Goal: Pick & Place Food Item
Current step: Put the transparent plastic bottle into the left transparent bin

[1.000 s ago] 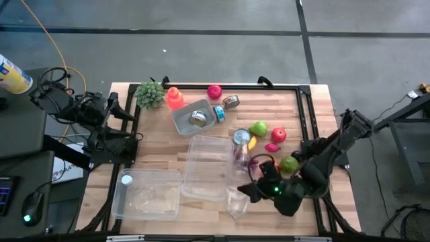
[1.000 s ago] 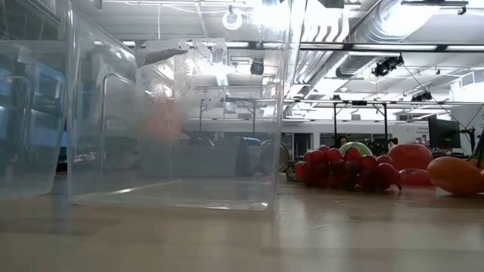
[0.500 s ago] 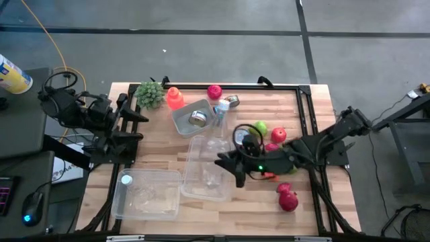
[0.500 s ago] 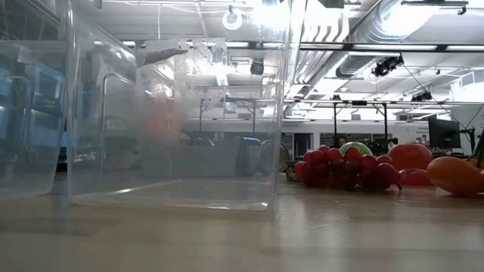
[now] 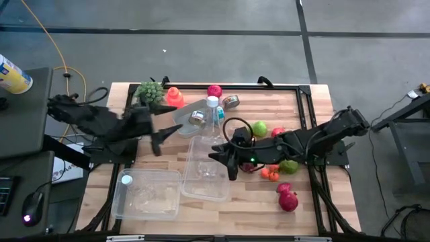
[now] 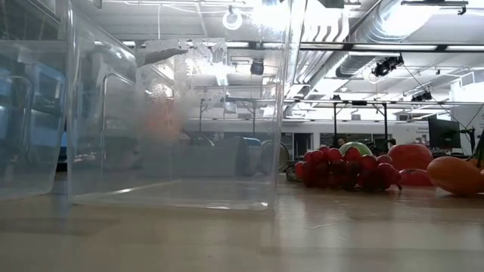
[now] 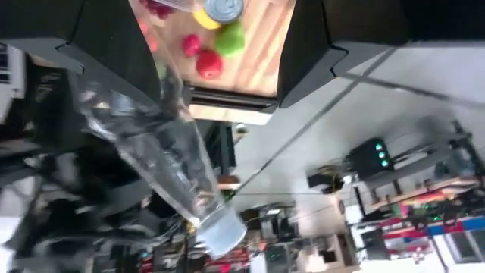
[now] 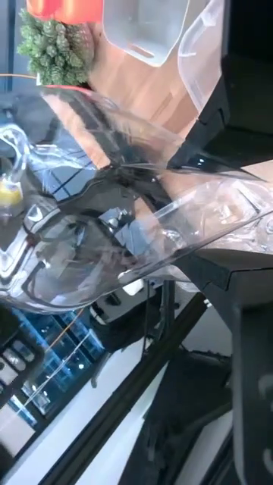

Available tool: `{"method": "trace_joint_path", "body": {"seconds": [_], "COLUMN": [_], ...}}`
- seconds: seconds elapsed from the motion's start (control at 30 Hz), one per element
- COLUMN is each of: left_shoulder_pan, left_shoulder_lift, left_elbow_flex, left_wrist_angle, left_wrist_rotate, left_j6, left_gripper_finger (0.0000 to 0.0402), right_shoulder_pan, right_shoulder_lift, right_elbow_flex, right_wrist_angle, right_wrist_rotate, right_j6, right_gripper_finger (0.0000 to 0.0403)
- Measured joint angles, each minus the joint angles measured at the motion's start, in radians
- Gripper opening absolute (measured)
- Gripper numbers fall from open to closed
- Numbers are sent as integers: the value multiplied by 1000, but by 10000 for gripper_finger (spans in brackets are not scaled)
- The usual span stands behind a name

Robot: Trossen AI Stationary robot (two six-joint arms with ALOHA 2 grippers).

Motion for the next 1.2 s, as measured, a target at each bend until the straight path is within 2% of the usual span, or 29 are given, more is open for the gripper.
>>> {"method": "trace_joint_path", "body": {"seconds": [0.13,0.37,0.47,0.6,0.77,0.83,1.2], "left_shoulder_pan": [18,90,157,252,366,392,412], "left_shoulder_lift": [65,88,85,85,109,128,206], "left_elbow_flex": [0,0,0,0,2,3,2], "left_wrist_angle": [42,60,59,36,71,78,236], "left_wrist_rotate": [83,333,458,572,866,937,1083], "left_j6": [-155,-164,-218,-268,-353,-356,-361], "left_gripper_finger": [257,257,257,257,257,257,257], "right_shoulder_pan": [6,9,9,9,9,10,11], "right_shoulder_lift": [30,44,44,44,44,44,44], "right_elbow_flex": [-1,-1,-1,-1,-1,-1,-1], "right_wrist_angle": [-7,-12,-20,-23,-23,-26,-23], "right_wrist_rotate": [-6,-29,-29,-36,-47,-52,-55], "right_j6": [-18,-23,-32,-29,-42,-42,-46], "right_gripper_finger": [115,115,115,115,115,115,115]}}
